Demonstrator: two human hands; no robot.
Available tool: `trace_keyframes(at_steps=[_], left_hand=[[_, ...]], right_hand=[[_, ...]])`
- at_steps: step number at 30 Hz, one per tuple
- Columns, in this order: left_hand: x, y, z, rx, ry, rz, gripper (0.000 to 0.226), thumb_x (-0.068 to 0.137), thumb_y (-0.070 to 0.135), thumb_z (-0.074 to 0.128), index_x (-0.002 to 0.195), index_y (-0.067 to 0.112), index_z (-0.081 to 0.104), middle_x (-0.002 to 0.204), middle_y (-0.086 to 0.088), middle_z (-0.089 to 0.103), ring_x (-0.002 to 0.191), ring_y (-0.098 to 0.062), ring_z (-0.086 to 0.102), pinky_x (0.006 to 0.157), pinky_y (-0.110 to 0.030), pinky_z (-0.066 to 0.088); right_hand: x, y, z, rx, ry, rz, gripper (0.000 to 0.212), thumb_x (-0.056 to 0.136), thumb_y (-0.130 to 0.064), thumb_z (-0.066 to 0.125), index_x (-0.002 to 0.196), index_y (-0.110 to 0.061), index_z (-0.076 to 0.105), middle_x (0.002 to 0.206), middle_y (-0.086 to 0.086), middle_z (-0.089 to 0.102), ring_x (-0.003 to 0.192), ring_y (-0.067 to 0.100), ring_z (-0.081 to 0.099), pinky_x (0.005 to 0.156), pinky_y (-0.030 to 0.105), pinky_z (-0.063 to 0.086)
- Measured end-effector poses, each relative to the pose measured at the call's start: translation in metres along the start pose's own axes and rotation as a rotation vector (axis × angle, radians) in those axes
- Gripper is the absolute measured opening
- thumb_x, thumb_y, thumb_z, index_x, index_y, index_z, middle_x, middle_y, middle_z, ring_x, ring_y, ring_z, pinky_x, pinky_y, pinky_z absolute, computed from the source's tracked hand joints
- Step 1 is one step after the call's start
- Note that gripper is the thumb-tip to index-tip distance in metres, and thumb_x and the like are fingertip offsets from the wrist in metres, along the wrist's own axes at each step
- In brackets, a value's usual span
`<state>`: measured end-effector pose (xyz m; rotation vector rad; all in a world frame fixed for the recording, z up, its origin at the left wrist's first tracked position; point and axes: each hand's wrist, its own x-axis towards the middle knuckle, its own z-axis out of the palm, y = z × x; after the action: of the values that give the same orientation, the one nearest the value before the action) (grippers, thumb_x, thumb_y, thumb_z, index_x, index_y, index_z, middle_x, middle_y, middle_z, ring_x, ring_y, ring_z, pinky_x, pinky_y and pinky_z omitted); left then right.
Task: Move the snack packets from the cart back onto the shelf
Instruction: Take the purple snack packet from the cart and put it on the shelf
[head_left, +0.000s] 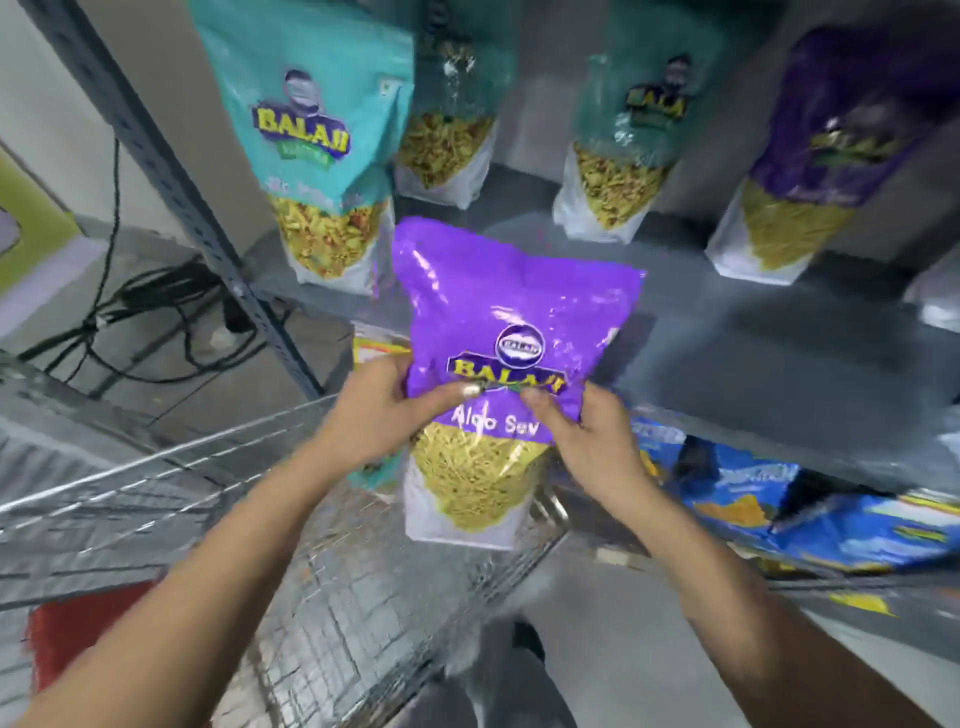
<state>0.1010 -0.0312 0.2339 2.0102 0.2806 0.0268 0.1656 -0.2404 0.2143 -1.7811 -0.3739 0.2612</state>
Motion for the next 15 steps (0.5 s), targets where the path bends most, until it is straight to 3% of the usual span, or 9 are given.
trace_keyframes(at_steps=[4, 6, 8, 10, 12, 15], left_hand=[[0.036, 0.080, 0.026, -0.010, -0.069, 0.148, 0.050, 0.059, 0.070, 0.068, 0.078, 0.023, 0.070, 0.063, 0.007, 0.070, 0.059, 0.002, 0.049, 0.056, -0.028, 0.047], [0.055, 0.117, 0.057, 0.004, -0.094, 0.245, 0.047, 0.063, 0.066, 0.070, 0.073, 0.020, 0.069, 0.058, 0.011, 0.061, 0.057, 0.003, 0.044, 0.052, -0.027, 0.043], [0.076, 0.151, 0.095, -0.019, -0.105, 0.357, 0.032, 0.069, 0.054, 0.075, 0.068, 0.023, 0.068, 0.056, 0.012, 0.062, 0.056, 0.008, 0.042, 0.050, -0.022, 0.041], [0.098, 0.179, 0.136, -0.036, -0.104, 0.429, 0.023, 0.073, 0.043, 0.078, 0.075, 0.022, 0.072, 0.067, 0.008, 0.073, 0.061, 0.008, 0.049, 0.055, -0.022, 0.046], [0.119, 0.199, 0.178, -0.010, -0.084, 0.430, 0.032, 0.073, 0.043, 0.079, 0.084, 0.013, 0.074, 0.080, -0.008, 0.077, 0.069, 0.000, 0.057, 0.063, -0.030, 0.049], [0.147, 0.213, 0.231, -0.071, -0.041, 0.392, 0.033, 0.071, 0.039, 0.082, 0.086, 0.011, 0.075, 0.085, -0.012, 0.078, 0.073, -0.005, 0.061, 0.067, -0.032, 0.052]], right_hand=[[-0.004, -0.039, -0.074, 0.055, 0.172, -0.061, 0.012, 0.078, -0.040, 0.068, 0.085, -0.033, 0.074, 0.080, -0.018, 0.076, 0.076, 0.000, 0.065, 0.072, 0.020, 0.055], [-0.004, -0.047, -0.119, 0.076, 0.250, -0.086, 0.009, 0.080, -0.034, 0.070, 0.087, -0.031, 0.075, 0.082, -0.015, 0.076, 0.080, 0.006, 0.065, 0.077, 0.029, 0.056], [0.000, -0.052, -0.166, 0.057, 0.307, -0.113, 0.008, 0.082, -0.032, 0.072, 0.089, -0.028, 0.074, 0.084, -0.018, 0.076, 0.082, 0.003, 0.065, 0.079, 0.025, 0.056], [0.007, -0.050, -0.212, 0.038, 0.371, -0.121, 0.008, 0.084, -0.027, 0.069, 0.091, -0.025, 0.072, 0.084, -0.020, 0.076, 0.081, -0.002, 0.065, 0.080, 0.019, 0.054], [0.017, -0.042, -0.254, 0.017, 0.411, -0.111, 0.010, 0.088, -0.016, 0.066, 0.093, -0.023, 0.071, 0.085, -0.020, 0.076, 0.081, -0.002, 0.065, 0.079, 0.017, 0.053], [0.038, -0.024, -0.302, -0.070, 0.448, -0.079, 0.012, 0.091, -0.012, 0.063, 0.099, -0.018, 0.069, 0.094, -0.010, 0.075, 0.081, -0.003, 0.065, 0.079, 0.018, 0.051]])
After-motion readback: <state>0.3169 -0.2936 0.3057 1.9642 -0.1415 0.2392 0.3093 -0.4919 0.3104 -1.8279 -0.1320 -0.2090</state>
